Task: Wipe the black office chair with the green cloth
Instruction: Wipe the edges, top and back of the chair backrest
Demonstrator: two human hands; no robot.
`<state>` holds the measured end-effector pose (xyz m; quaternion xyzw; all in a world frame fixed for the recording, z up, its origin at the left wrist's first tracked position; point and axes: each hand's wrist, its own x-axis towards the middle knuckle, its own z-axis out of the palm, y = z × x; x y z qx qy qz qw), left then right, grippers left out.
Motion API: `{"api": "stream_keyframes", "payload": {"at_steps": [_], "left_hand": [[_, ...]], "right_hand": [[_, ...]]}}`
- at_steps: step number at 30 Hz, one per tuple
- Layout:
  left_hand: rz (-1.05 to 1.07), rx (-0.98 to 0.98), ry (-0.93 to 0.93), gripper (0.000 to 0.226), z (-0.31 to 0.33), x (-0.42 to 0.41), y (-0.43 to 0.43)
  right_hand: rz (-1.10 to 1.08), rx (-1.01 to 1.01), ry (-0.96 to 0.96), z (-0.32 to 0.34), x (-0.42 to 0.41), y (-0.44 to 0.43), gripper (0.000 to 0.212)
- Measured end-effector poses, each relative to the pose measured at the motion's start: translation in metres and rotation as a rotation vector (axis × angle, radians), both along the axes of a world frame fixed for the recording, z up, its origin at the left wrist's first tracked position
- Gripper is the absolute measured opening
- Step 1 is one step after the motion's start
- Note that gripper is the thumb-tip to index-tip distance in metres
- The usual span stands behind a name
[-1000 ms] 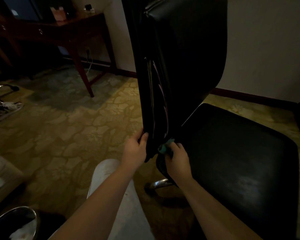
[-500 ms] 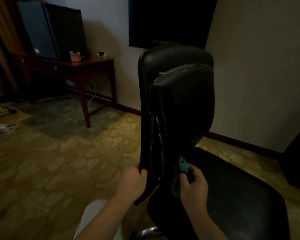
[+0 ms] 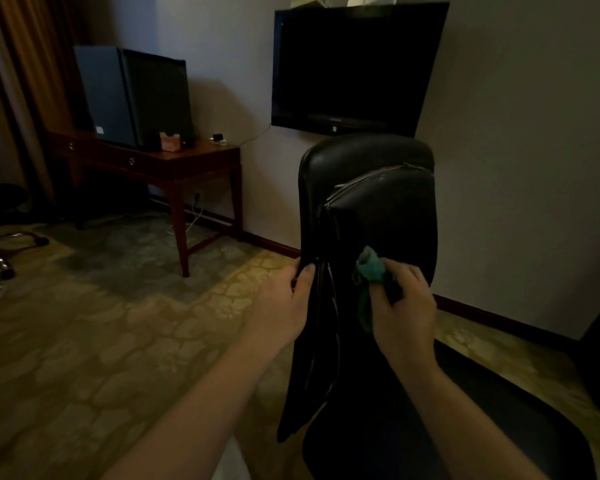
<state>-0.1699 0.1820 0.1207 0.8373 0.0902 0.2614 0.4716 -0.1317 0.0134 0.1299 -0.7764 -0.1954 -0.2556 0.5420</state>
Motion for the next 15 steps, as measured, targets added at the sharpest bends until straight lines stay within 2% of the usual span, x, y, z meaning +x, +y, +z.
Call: {"api": "stream_keyframes", "payload": {"at_steps": [4,7,15], "left_hand": [[-0.007,0.059,-0.04,0.034,-0.003,0.009,0.005],[-0.011,0.037,-0.055,0.038,-0.008,0.01,0.006],[0.043,0.05,-0.063,0.047,-0.013,0.009,0.0]], "right_hand": [[0.013,-0.317,-0.268,0.012,0.0,0.011,0.037],[-0.001,-0.553,-0.388,-0.001,-0.001,0.01,0.042],[-0.089,-0.805,-0.5,-0.026,-0.005,0.003,0.05]]}}
